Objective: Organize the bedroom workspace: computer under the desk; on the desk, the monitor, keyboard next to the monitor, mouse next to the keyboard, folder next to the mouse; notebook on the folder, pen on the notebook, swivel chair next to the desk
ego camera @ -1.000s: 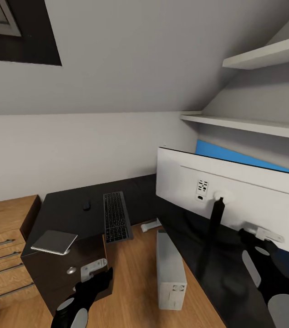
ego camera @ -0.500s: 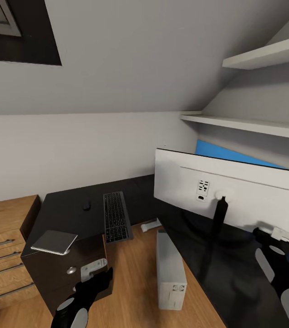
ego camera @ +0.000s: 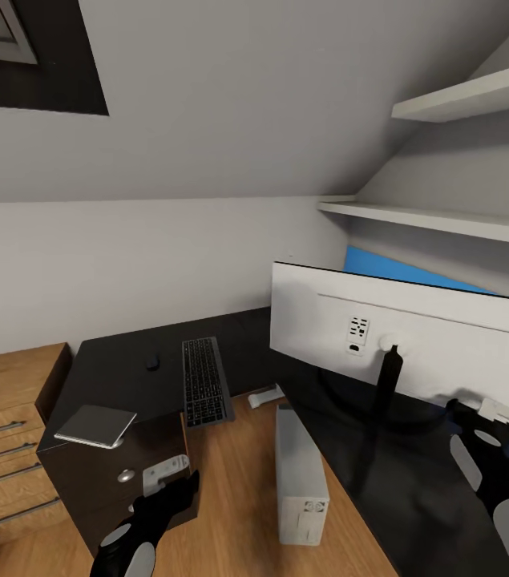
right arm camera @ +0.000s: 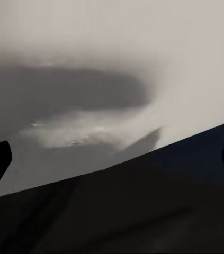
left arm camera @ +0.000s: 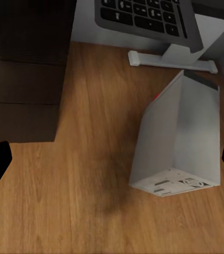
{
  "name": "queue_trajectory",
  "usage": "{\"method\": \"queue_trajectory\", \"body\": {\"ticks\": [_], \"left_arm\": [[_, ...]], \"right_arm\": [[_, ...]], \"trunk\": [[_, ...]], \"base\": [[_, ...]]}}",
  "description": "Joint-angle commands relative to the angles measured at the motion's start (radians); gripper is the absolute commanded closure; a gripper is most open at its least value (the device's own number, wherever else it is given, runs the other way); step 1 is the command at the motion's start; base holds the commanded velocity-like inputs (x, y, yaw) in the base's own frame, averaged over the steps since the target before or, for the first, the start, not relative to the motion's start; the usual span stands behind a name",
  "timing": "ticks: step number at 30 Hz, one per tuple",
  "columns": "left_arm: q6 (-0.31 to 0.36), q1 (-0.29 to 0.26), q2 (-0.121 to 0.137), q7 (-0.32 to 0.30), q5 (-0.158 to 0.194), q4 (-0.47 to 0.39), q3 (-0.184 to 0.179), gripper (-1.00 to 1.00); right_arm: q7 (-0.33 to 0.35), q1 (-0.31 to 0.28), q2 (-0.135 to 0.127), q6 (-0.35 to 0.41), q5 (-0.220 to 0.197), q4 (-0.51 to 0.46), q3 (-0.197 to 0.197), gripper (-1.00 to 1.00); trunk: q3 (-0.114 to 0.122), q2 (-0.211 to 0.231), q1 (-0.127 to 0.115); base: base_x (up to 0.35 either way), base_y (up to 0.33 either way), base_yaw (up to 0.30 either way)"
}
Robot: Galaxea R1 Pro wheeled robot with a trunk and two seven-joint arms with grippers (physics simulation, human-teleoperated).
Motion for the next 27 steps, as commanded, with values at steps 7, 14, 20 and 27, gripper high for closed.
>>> {"method": "queue_trajectory", "body": {"ticks": [7, 14, 20, 27], "left_arm": [[0.002, -0.001, 0.001, 0.009, 0.01, -0.001, -0.001, -1.0], [0.002, 0.0, 0.001, 0.009, 0.01, -0.001, -0.001, -1.0], [0.002, 0.0, 0.001, 0.009, 0.011, -0.001, -0.001, -1.0], [0.002, -0.001, 0.001, 0.009, 0.011, -0.001, -0.001, -1.0]], "right_arm": [[-0.006, -0.001, 0.056, -0.002, -0.006, -0.037, 0.05, -1.0], [-0.009, -0.001, 0.097, 0.0, -0.005, -0.044, 0.107, -1.0], [-0.01, -0.001, 0.106, -0.001, -0.004, -0.044, 0.115, -1.0], [-0.009, -0.001, 0.114, -0.001, -0.005, -0.043, 0.121, -1.0]], "trunk": [[-0.001, -0.001, 0.0], [-0.001, -0.001, 0.0], [-0.001, -0.001, 0.0], [-0.001, -0.001, 0.0]], "base": [[-0.009, 0.0, 0.0], [-0.22, 0.0, 0.0], [-0.156, 0.0, 0.0], [-0.19, 0.0, 0.0]]}}
